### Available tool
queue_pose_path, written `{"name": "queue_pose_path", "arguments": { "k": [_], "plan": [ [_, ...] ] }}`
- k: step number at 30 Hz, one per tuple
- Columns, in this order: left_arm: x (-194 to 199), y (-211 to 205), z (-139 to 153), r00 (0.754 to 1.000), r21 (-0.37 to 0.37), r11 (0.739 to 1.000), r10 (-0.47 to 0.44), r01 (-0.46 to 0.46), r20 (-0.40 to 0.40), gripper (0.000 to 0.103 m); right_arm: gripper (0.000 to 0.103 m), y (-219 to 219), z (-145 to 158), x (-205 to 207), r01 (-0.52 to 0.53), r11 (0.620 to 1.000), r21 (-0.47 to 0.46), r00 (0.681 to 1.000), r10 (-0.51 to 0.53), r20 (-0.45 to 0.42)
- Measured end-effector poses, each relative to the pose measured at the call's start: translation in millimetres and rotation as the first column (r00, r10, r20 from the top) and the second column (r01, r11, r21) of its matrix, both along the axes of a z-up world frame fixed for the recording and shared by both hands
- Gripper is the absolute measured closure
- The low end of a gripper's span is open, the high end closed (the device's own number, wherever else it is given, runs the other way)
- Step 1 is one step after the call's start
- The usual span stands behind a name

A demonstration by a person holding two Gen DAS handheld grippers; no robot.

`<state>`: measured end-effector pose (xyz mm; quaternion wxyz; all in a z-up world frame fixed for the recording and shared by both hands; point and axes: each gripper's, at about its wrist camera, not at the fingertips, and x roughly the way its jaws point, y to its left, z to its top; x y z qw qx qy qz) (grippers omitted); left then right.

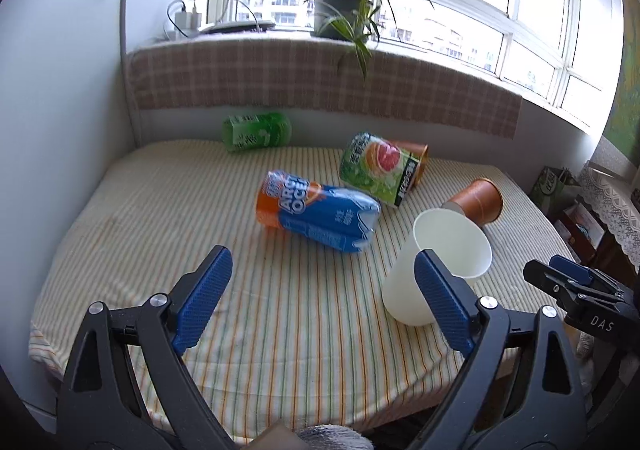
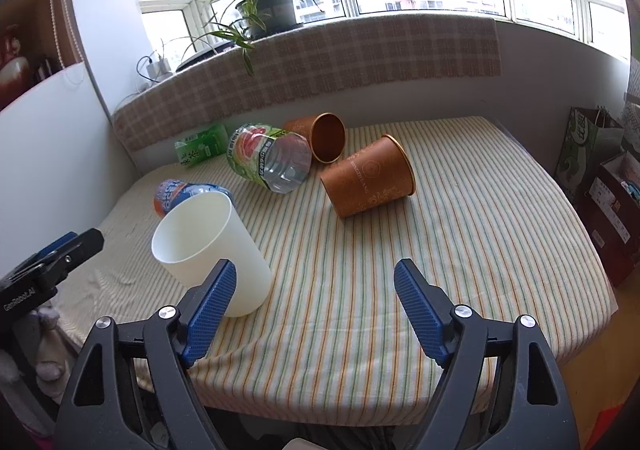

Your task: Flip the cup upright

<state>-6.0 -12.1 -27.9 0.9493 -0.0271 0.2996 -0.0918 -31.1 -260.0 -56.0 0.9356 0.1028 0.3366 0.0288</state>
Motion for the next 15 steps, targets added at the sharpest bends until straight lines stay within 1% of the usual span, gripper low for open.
{"name": "queue_pose_path", "arguments": {
  "k": [1, 2, 4, 8, 12, 15],
  "plan": [
    [-4, 1, 4, 0.999, 0.001, 1.0, 0.015, -0.015, 0.038, 0.0, 0.022, 1, 3, 0, 0.002, 1.0, -0.01, 1.0, -0.002, 0.014],
    [-8, 1, 8, 0.997, 0.0, 0.999, 0.033, -0.033, 0.07, 0.0, 0.022, 3, 5, 0, 0.006, 1.0, -0.023, 1.0, -0.005, 0.029],
    [-13, 2, 13, 0.993, -0.005, 0.999, 0.053, -0.053, 0.105, 0.0, 0.02, 6, 9, -1, 0.014, 0.999, -0.044, 0.998, -0.012, 0.055],
    [-14, 2, 19, 0.989, 0.009, 0.998, 0.063, -0.064, 0.131, 0.0, 0.015, 9, 13, -1, 0.031, 0.997, -0.072, 0.996, -0.025, 0.089],
    [-19, 1, 23, 0.985, 0.03, 0.997, 0.072, -0.078, 0.156, 0.0, 0.005, 11, 15, -4, 0.044, 0.995, -0.085, 0.993, -0.034, 0.112],
    [-20, 1, 24, 0.984, 0.028, 0.996, 0.078, -0.083, 0.161, 0.0, 0.004, 11, 16, -5, 0.049, 0.995, -0.085, 0.992, -0.038, 0.121]
  ]
}}
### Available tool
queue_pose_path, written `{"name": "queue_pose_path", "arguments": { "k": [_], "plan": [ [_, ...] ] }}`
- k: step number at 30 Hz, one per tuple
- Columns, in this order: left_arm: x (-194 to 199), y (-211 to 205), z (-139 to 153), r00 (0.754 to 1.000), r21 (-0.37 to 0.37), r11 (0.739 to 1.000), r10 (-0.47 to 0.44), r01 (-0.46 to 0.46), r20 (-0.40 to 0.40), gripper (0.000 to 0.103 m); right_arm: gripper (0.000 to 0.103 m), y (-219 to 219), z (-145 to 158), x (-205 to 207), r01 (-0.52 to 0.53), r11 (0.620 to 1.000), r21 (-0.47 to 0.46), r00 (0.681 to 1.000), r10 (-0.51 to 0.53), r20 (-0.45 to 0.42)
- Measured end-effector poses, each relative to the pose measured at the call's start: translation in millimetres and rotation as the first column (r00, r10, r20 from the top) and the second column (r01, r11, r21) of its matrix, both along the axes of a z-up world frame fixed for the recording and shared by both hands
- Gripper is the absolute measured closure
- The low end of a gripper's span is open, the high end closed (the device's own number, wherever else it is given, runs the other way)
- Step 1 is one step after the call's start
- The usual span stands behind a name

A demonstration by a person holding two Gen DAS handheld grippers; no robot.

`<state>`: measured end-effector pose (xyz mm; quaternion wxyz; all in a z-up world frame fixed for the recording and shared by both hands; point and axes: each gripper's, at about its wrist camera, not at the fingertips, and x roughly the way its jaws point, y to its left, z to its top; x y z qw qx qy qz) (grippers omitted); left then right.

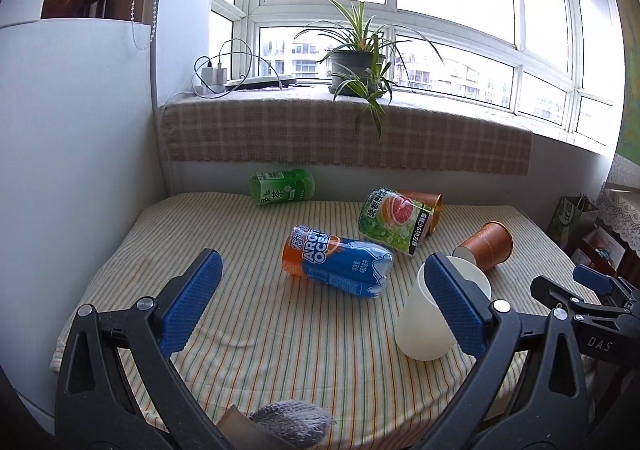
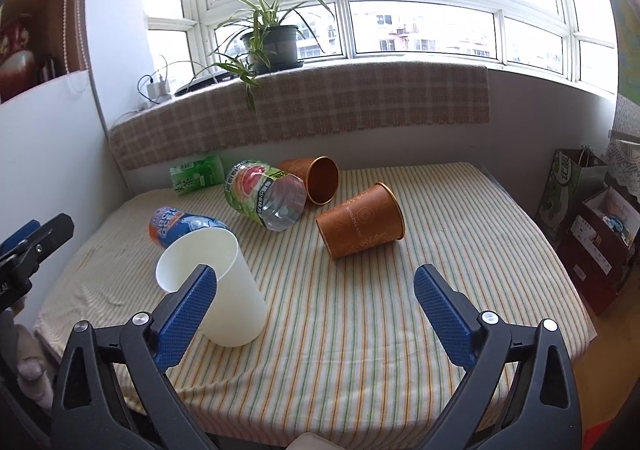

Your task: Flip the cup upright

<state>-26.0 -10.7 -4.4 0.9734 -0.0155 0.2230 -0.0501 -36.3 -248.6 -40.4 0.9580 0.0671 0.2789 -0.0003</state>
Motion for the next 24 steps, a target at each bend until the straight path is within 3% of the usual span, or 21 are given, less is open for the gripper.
{"name": "queue_pose_path", "arguments": {
  "k": [24],
  "plan": [
    [-0.7, -0.4, 5.1, 1.0, -0.01, 1.0, 0.012, -0.012, 0.009, 0.0, 0.004, -0.3, -4.2, 2.9, -0.007, 1.0, 0.015, 1.0, 0.008, -0.018]
  ]
}}
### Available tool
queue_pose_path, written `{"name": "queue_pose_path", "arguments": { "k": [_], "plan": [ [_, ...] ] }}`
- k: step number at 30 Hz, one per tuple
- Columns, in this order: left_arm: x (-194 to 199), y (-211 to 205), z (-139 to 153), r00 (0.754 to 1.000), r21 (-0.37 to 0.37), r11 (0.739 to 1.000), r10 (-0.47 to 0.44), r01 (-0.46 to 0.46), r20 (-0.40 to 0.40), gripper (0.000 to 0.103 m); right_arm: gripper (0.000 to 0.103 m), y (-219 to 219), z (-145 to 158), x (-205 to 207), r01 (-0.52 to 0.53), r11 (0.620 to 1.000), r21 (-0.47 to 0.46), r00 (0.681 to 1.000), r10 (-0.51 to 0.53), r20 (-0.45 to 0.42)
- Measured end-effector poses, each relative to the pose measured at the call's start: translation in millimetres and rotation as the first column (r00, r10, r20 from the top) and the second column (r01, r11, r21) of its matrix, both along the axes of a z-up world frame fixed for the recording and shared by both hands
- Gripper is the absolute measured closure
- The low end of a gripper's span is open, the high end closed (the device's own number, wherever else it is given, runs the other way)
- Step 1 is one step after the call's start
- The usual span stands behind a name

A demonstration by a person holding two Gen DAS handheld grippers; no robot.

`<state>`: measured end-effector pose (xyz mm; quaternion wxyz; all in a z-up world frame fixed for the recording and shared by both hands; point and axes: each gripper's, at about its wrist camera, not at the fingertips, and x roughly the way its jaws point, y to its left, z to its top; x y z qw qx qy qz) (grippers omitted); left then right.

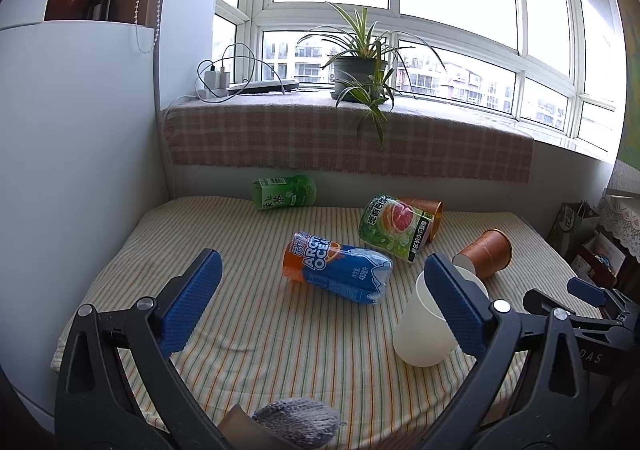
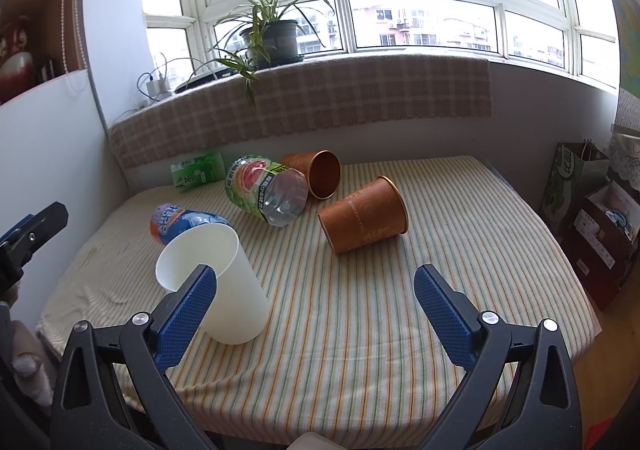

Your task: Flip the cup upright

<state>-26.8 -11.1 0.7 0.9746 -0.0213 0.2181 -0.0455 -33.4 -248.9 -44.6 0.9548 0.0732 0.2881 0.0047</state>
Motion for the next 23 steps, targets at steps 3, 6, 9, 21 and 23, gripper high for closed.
{"name": "queue_pose_path", "arguments": {
  "k": [3, 6, 9, 21, 23],
  "plan": [
    [0.2, 0.1, -0.1, 1.0, 0.001, 1.0, -0.001, 0.001, 0.0, 0.0, 0.004, -0.6, -1.9, 0.4, -0.003, 1.0, 0.002, 1.0, 0.003, -0.006],
    [0.3, 0.0, 0.5, 1.0, 0.002, 1.0, -0.002, 0.002, -0.003, 0.0, 0.004, -1.0, -3.5, 1.4, -0.005, 1.0, 0.004, 1.0, 0.005, -0.012],
    [0.6, -0.2, 0.1, 1.0, 0.002, 1.0, -0.001, 0.001, -0.004, 0.0, 0.004, -1.4, -4.6, 2.0, -0.005, 1.0, 0.007, 1.0, 0.006, -0.017],
    [3.3, 3.1, -1.8, 1.0, 0.022, 1.0, 0.001, 0.0, -0.005, 0.0, 0.004, 1.3, -8.4, 3.9, -0.013, 1.0, 0.007, 0.999, 0.013, -0.033],
    [3.2, 2.5, -2.4, 1.0, 0.039, 0.999, 0.008, -0.008, 0.0, 0.0, 0.004, 2.2, -9.6, 4.8, -0.017, 1.0, 0.006, 0.999, 0.017, -0.038]
  ]
}}
